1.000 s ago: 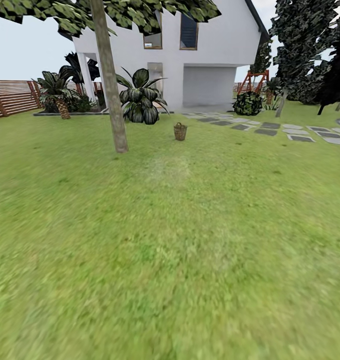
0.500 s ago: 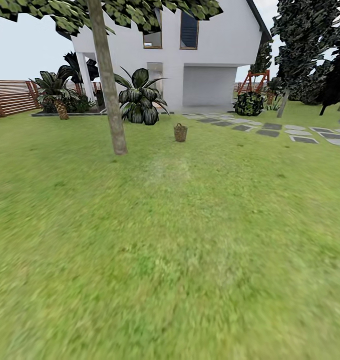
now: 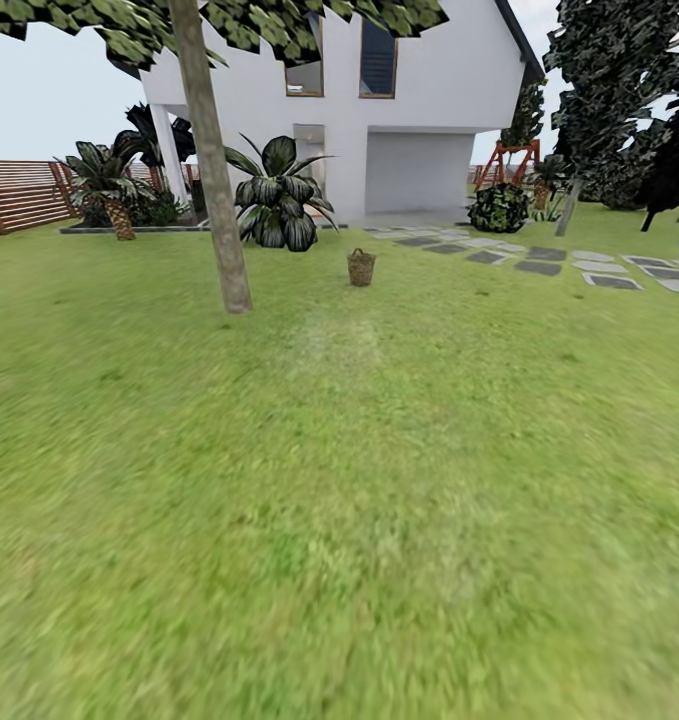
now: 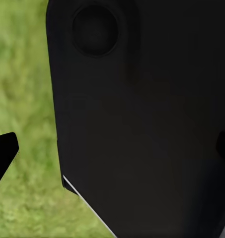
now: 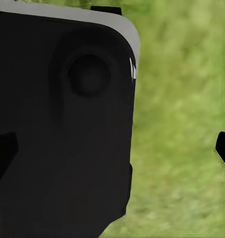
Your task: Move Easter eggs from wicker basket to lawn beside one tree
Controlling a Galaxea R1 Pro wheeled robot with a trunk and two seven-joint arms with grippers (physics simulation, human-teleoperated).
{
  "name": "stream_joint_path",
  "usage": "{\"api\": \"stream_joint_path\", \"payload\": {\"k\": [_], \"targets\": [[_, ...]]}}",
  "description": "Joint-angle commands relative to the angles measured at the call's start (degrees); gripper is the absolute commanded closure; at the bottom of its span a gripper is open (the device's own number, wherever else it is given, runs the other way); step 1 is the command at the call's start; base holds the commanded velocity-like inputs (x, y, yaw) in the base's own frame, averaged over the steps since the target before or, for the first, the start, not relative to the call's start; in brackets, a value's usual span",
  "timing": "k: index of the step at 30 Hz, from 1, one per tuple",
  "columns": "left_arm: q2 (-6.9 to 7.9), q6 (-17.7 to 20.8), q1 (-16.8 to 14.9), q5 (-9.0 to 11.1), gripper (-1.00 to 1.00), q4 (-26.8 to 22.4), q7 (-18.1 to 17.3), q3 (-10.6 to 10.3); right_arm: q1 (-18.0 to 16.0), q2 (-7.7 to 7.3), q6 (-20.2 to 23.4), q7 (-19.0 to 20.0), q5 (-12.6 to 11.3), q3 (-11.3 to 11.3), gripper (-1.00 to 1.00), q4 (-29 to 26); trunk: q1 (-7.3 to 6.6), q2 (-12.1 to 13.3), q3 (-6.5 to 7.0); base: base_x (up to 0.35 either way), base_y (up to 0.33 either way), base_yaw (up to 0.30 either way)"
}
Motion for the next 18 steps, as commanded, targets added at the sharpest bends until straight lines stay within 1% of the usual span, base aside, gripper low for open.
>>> {"api": "stream_joint_path", "payload": {"k": [1,4,9,18], "targets": [[-0.01,-0.1,-0.01,0.03,-1.0,-0.01,-0.03,0.03,-0.02,-0.01,-0.43,-0.04,0.13,0.2,-1.0,-0.04,0.02,-0.02,-0.04,0.248,0.0,0.0],[0.02,-0.1,-0.01,0.03,-1.0,-0.01,-0.04,0.03,0.0,0.05,-1.58,-0.04,0.17,0.11,-1.0,-0.07,0.02,-0.02,-0.04,0.247,0.0,0.0],[0.01,-0.1,-0.01,0.04,-1.0,-0.01,-0.02,0.03,-0.02,0.19,-5.31,-0.04,0.43,0.44,-1.0,-0.06,0.02,-0.02,-0.04,0.247,0.0,0.0],[0.03,-0.1,-0.01,0.03,-1.0,-0.01,-0.02,0.03,-0.01,0.25,-6.13,0.04,0.44,0.53,-1.0,-0.12,0.02,-0.02,-0.04,0.247,0.0,0.0]]}}
